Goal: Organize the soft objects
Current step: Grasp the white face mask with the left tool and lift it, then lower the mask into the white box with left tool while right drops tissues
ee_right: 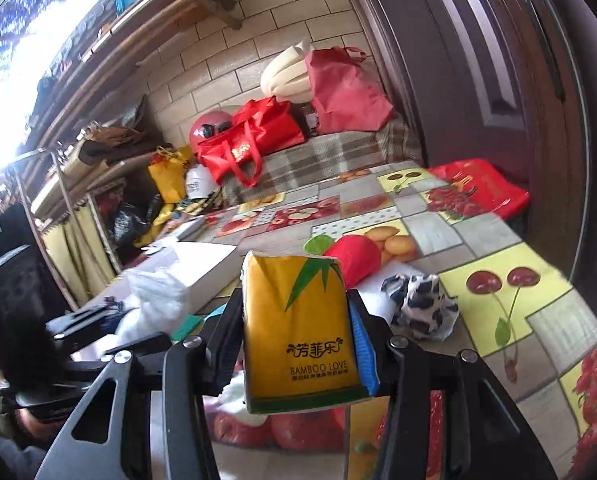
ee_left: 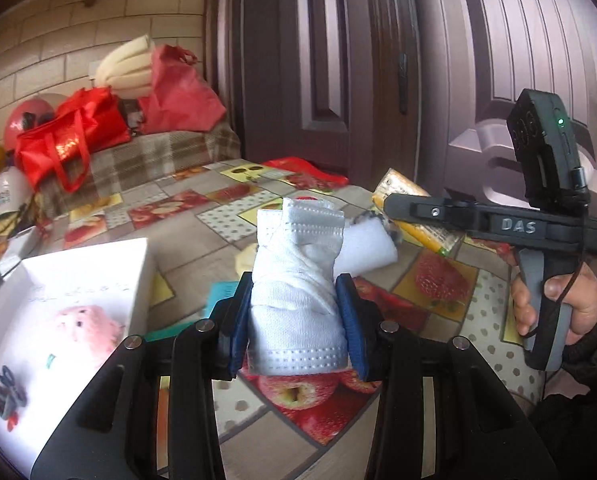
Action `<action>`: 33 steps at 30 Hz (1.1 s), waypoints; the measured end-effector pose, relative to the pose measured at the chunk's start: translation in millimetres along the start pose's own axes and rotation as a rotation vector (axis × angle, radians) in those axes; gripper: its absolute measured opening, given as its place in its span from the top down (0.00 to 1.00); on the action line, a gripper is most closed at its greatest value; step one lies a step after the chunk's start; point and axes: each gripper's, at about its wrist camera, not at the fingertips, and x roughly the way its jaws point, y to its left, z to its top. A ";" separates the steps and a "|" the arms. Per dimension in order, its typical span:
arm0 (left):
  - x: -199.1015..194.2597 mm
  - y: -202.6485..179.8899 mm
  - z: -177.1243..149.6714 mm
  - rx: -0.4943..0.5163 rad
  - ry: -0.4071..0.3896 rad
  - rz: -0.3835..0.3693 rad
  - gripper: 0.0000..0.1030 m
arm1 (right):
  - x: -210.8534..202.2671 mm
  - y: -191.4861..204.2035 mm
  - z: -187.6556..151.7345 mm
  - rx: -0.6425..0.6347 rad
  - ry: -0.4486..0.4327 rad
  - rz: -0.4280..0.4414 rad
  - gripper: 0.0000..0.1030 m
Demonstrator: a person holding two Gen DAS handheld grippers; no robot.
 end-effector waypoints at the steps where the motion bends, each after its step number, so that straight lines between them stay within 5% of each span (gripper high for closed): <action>1: -2.4 4.3 -0.6 -0.010 -0.002 0.008 0.62 | 5.1 2.2 1.6 0.000 0.004 -0.015 0.53; 12: -40.7 45.7 -16.6 -0.061 -0.051 0.165 0.62 | 22.0 34.5 3.3 -0.138 -0.027 -0.096 0.53; 33: -66.1 111.8 -38.3 -0.178 -0.054 0.317 0.61 | 74.1 93.8 -2.8 -0.249 0.067 -0.014 0.53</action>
